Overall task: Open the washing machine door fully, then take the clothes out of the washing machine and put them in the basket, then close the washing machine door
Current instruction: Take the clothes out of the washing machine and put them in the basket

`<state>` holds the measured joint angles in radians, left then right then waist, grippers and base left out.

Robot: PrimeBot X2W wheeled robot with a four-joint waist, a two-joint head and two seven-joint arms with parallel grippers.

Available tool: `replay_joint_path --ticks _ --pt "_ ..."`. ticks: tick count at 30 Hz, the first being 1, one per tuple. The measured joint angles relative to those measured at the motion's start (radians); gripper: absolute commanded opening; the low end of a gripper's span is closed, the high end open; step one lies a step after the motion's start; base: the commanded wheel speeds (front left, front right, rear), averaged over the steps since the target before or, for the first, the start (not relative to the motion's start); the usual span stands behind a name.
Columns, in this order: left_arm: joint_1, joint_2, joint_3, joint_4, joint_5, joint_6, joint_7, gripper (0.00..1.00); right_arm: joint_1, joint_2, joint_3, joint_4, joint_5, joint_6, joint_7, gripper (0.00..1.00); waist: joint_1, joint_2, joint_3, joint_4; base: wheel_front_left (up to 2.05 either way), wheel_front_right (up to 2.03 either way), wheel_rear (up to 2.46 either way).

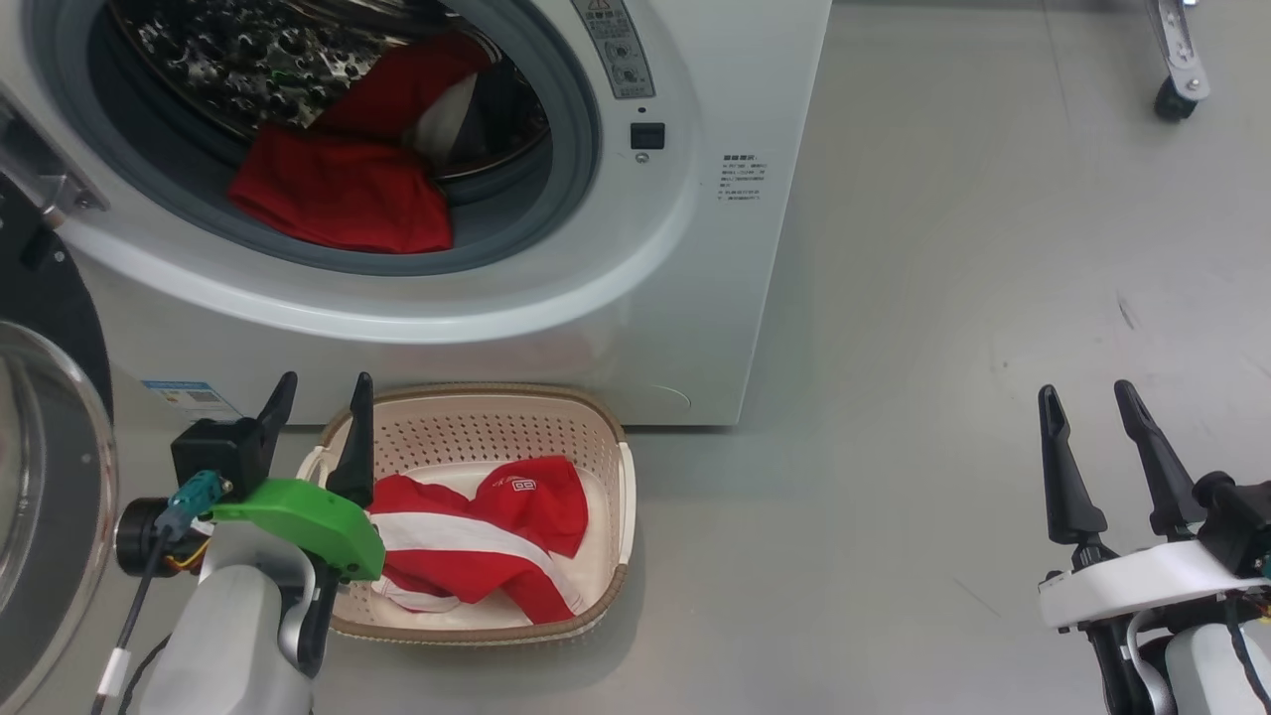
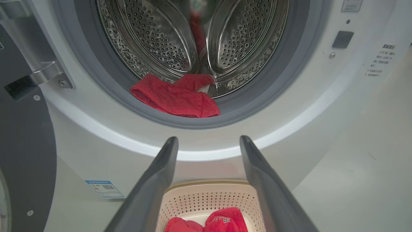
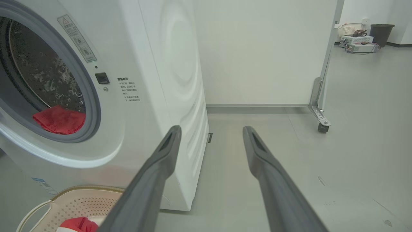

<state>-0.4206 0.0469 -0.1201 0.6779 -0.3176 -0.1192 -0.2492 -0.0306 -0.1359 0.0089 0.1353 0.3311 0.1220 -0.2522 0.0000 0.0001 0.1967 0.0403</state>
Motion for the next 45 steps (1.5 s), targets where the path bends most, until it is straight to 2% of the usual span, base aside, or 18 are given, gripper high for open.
replay_joint_path --ticks 17,31,35,45 --pt "0.215 -0.002 0.034 -0.195 0.002 0.000 0.000 1.00 0.090 0.033 0.021 0.005 -0.009 0.000 0.000 1.00 0.0000 0.0000 -0.160 0.094 0.00 0.00 0.00" --pt "0.340 -0.002 0.023 -0.334 0.055 0.000 0.000 1.00 0.129 0.040 0.022 -0.001 -0.014 0.000 0.000 1.00 0.0000 0.0000 -0.208 0.101 0.00 0.00 0.00" --pt "0.365 -0.002 -0.002 -0.354 0.105 0.000 0.000 1.00 0.132 0.040 0.024 -0.006 -0.017 0.000 0.000 1.00 0.0000 0.0000 -0.209 0.101 0.00 0.00 0.00" --pt "0.394 -0.002 0.007 -0.409 0.108 0.000 0.000 1.00 0.135 0.042 0.026 -0.011 -0.017 0.000 0.000 1.00 0.0000 0.0000 -0.210 0.091 0.00 0.00 0.00"
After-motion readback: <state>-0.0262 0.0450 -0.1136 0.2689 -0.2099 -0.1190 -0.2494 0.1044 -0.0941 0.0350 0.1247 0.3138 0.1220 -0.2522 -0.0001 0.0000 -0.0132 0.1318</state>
